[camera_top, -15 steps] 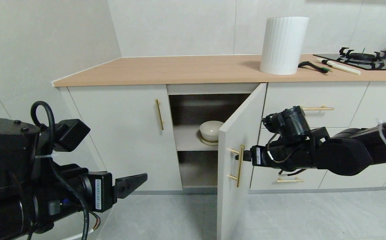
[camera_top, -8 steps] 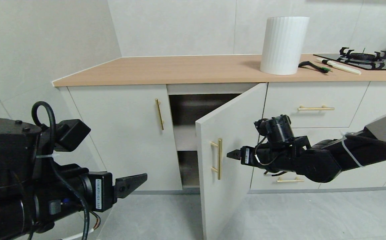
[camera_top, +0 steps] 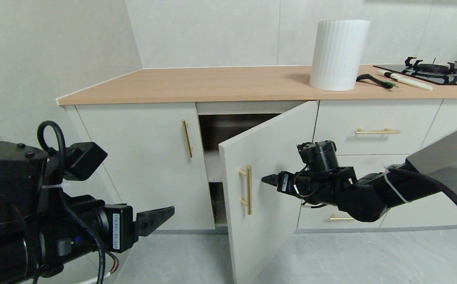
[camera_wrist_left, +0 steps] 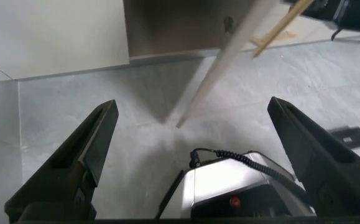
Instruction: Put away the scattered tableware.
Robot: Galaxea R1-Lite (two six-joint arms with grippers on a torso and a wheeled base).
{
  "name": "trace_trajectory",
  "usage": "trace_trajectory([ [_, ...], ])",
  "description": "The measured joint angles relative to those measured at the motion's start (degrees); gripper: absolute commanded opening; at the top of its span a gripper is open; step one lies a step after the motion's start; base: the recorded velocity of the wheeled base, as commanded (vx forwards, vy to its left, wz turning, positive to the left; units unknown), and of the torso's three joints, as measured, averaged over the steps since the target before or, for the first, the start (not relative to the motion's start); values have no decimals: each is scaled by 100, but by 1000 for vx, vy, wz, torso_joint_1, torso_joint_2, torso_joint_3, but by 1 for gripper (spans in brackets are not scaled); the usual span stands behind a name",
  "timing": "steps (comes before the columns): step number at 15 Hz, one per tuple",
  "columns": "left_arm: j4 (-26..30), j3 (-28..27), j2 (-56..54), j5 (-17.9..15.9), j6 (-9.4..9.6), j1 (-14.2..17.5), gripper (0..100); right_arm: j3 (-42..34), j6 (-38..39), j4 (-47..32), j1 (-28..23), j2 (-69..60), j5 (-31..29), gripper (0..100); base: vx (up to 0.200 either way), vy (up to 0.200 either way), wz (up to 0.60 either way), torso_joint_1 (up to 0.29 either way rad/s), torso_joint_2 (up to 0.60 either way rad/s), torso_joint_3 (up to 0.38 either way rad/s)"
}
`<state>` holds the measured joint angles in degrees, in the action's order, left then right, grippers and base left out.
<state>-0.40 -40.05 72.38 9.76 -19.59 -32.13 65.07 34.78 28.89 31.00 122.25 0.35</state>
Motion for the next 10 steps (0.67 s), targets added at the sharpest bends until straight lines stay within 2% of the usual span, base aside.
trace_trajectory([
  [2,-2,0,0,-5,-13,-2,100,0,96,280,-7,118,-20,100,200,0,0,7,0,5],
  [6,-28,-13,13,0,-41,2,100,323,857,434,15,289,-133,100,0,0,0,0,0,0],
  [10,-294,17,13,-2,-44,5,100,1008,1374,441,72,650,-711,100,0,0,0,0,0,0],
])
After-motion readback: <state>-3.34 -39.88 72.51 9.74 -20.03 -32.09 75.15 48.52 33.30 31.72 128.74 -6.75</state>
